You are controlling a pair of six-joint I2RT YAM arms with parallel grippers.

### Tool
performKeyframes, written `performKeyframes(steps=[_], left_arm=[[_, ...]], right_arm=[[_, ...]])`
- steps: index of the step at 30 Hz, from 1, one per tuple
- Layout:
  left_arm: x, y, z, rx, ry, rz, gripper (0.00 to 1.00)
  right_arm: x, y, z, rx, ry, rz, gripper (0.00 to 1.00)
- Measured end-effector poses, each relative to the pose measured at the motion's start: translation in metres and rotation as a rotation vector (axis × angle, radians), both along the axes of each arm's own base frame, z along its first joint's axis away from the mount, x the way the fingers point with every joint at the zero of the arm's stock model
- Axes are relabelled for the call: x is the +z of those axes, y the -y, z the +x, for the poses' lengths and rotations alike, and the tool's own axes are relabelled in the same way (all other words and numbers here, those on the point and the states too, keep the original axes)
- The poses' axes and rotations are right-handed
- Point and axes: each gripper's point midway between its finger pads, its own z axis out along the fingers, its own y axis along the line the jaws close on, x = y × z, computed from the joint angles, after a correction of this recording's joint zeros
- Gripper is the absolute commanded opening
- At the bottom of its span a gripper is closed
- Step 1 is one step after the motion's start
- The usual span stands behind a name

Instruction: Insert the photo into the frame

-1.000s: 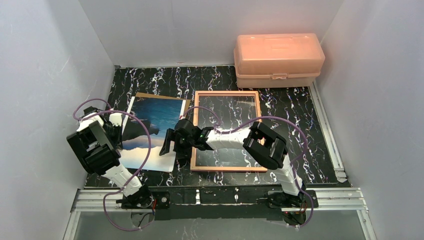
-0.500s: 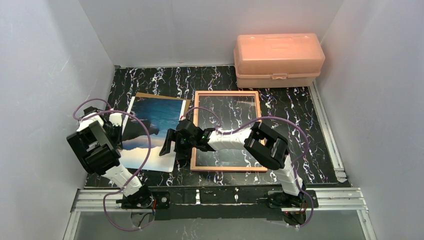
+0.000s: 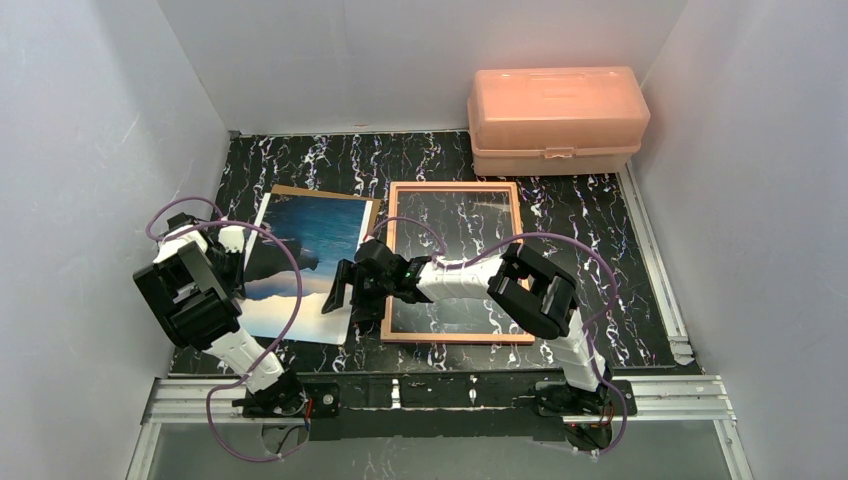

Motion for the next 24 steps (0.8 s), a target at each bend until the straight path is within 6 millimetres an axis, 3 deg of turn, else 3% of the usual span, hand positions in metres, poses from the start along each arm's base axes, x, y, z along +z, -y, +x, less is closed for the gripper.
performKeyframes(steps=[12, 24], left_arm=[[0.0, 0.0, 0.0, 0.0, 0.0, -0.001, 0.0], [0.001, 0.0, 0.0, -0.003, -0.001, -0.001, 0.0]], right_arm=[[-0.001, 0.001, -0.003, 0.011, -0.015, -0.012, 0.87], [0.011, -0.008, -0.002, 0.026, -0.009, 0.053, 0.83]])
